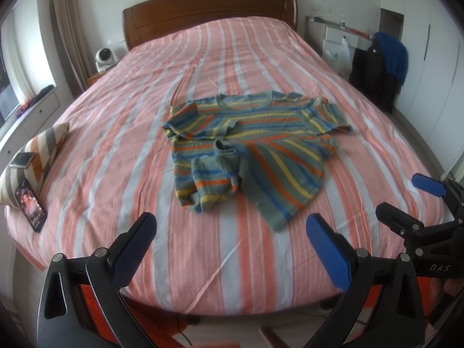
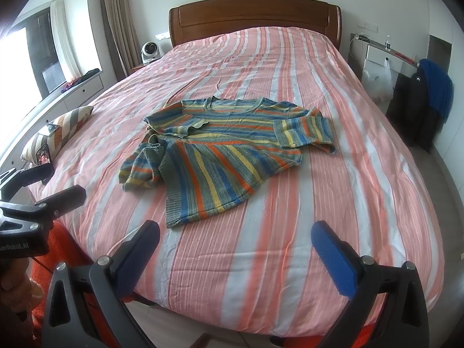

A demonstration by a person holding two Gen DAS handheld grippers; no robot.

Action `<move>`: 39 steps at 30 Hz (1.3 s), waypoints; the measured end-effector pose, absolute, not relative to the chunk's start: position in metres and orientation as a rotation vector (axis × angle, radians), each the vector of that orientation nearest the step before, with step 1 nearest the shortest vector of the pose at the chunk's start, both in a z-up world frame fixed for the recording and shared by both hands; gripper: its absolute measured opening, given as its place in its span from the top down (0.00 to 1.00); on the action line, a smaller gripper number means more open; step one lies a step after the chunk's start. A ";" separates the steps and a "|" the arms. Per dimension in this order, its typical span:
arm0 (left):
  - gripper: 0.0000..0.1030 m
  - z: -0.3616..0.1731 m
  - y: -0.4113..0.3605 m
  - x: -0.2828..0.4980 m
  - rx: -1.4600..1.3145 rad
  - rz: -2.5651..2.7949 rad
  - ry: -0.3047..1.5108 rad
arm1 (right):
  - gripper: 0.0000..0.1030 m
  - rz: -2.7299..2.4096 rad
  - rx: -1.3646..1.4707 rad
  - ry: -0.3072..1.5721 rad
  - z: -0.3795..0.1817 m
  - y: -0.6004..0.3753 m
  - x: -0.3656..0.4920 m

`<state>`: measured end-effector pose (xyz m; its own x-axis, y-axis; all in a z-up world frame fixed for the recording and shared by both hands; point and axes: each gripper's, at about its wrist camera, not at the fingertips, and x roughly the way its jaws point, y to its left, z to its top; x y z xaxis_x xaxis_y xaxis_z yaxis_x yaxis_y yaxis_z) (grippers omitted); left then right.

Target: Fold small clothes

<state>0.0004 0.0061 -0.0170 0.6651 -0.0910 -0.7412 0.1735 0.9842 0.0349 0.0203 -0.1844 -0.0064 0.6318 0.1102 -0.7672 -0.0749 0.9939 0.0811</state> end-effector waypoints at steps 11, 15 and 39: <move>0.00 -0.019 0.004 0.001 0.109 -0.150 0.837 | 0.00 0.107 0.044 0.884 -0.006 -0.185 0.020; 0.00 -0.020 0.003 0.001 0.112 -0.152 0.838 | 0.00 0.106 0.045 0.885 -0.007 -0.184 0.020; 0.00 -0.025 0.001 -0.002 0.116 -0.151 0.851 | 0.00 0.100 0.066 0.902 -0.014 -0.188 0.019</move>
